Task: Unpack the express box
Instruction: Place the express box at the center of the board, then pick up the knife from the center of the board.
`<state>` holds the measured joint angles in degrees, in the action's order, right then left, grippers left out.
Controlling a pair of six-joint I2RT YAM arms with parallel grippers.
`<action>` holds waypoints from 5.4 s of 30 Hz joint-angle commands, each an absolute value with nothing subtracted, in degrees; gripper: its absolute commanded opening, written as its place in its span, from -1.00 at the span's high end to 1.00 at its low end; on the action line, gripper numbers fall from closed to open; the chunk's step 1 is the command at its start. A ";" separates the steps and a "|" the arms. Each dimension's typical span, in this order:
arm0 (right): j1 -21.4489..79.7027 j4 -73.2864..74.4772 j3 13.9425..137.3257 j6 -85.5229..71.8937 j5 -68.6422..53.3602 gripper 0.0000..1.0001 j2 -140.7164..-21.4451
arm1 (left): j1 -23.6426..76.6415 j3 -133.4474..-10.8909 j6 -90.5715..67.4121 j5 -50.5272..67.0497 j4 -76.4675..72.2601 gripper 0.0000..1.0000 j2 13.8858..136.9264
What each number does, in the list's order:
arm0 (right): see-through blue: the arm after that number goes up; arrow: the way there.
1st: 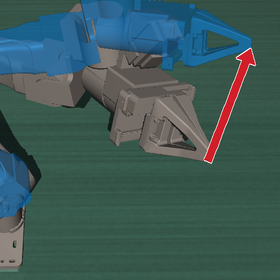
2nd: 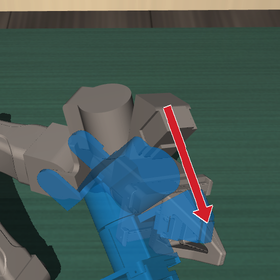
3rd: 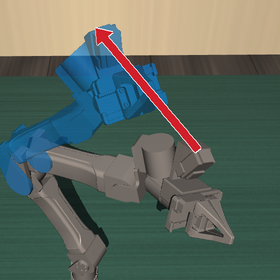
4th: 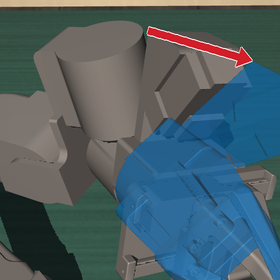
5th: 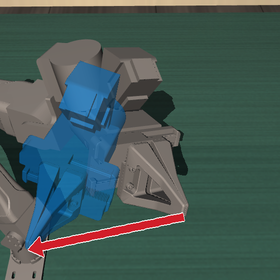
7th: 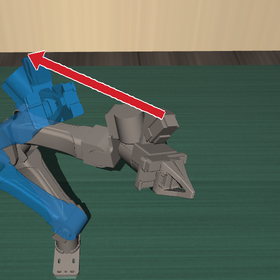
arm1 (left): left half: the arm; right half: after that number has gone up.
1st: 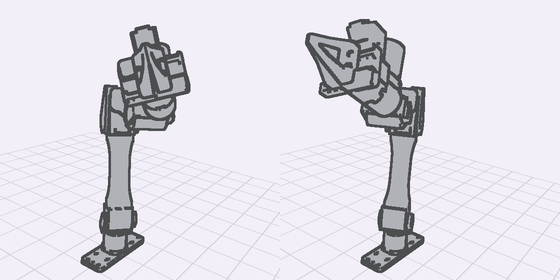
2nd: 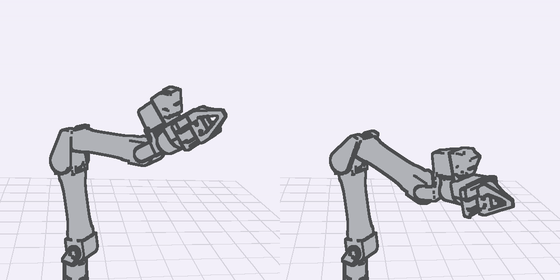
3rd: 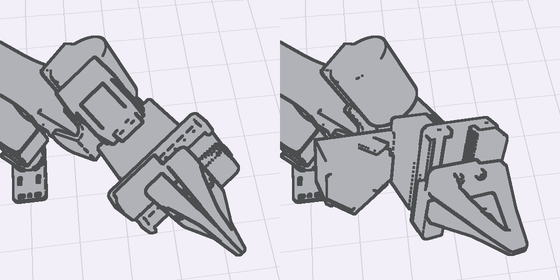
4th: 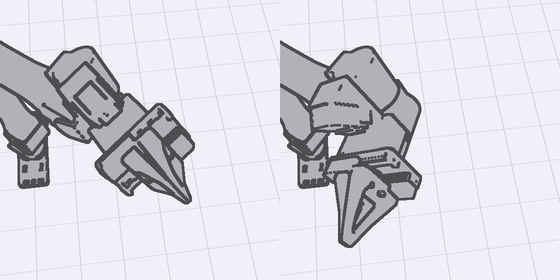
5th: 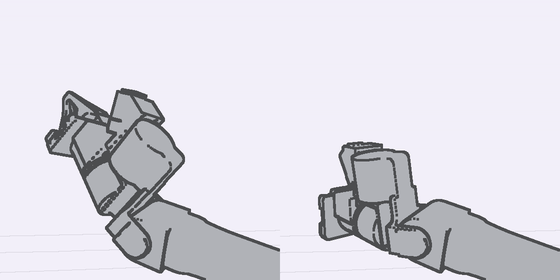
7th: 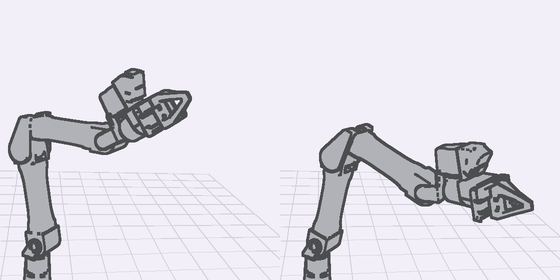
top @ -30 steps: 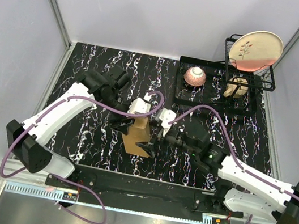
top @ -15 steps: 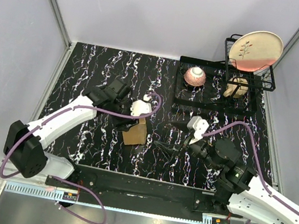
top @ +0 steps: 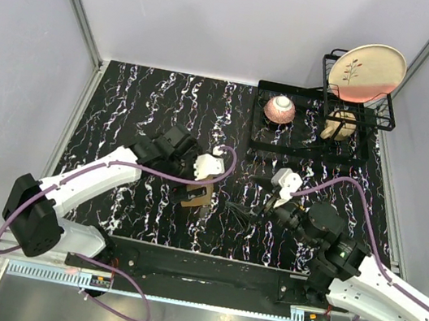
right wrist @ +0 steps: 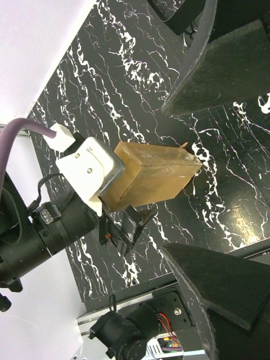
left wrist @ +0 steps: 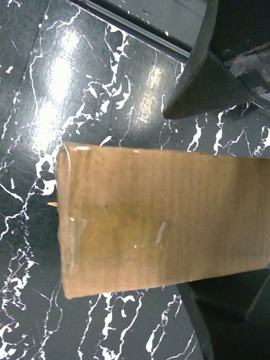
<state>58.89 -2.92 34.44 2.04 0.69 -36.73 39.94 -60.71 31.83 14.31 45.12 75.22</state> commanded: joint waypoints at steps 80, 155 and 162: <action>59.24 15.64 50.27 -7.65 18.54 -0.79 -10.63 | 59.41 -113.91 22.06 19.17 40.44 0.30 137.29; 49.49 27.86 82.52 -16.34 -24.47 -1.00 -59.32 | 54.41 -97.56 36.74 6.15 56.42 1.00 63.37; 45.70 28.21 85.08 -16.44 -33.22 -0.99 -62.66 | 54.40 -98.26 36.48 3.52 56.60 1.00 60.65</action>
<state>46.76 29.71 82.04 -16.56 -24.88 -62.15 54.33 -96.20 36.82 4.27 57.82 62.61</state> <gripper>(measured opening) 0.994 0.025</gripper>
